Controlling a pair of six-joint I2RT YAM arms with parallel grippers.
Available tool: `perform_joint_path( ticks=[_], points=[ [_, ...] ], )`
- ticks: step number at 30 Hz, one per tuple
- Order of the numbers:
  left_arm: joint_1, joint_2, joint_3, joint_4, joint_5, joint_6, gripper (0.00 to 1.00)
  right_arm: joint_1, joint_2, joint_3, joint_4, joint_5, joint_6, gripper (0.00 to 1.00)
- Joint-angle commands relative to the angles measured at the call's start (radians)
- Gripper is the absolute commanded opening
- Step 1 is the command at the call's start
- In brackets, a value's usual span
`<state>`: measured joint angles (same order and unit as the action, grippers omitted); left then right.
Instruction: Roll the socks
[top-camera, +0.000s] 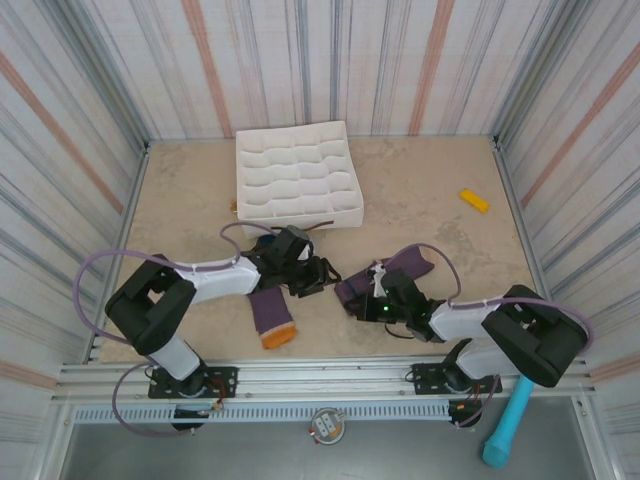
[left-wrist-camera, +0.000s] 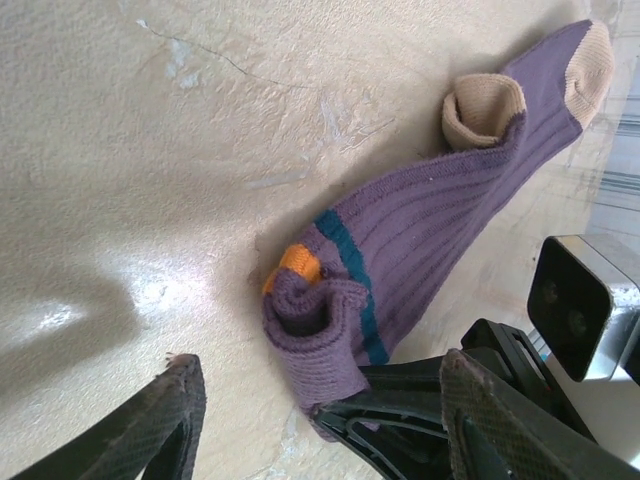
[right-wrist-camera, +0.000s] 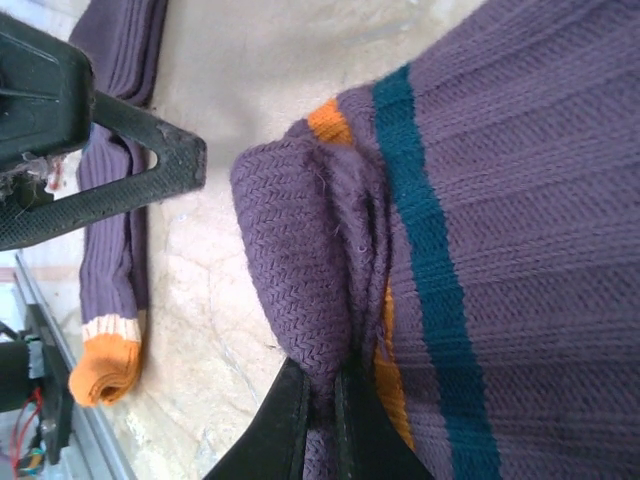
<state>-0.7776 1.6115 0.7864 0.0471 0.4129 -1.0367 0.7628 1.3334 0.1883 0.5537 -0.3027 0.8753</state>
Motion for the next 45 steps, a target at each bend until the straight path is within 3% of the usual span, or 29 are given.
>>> perform_joint_path(
  ticks=[1,4,11,16,21,45],
  points=[
    [-0.020,-0.026,-0.015,0.021,-0.029,-0.004,0.62,-0.045,0.024,-0.070,-0.183,-0.042,0.060,0.00],
    [-0.045,-0.024,-0.021,0.029,-0.050,-0.005,0.54,-0.092,0.039,-0.081,-0.161,-0.096,0.065,0.00],
    [-0.096,-0.017,-0.045,0.081,-0.100,-0.023,0.57,-0.207,0.070,-0.109,-0.114,-0.210,0.097,0.00],
    [-0.110,0.028,-0.042,0.119,-0.098,-0.034,0.53,-0.255,0.142,-0.102,-0.102,-0.272,0.083,0.00],
    [-0.119,0.073,-0.033,0.147,-0.100,-0.042,0.48,-0.291,0.243,-0.124,0.023,-0.312,0.122,0.00],
    [-0.133,0.159,-0.020,0.132,-0.159,-0.107,0.41,-0.312,0.406,-0.131,0.191,-0.340,0.166,0.00]
  ],
)
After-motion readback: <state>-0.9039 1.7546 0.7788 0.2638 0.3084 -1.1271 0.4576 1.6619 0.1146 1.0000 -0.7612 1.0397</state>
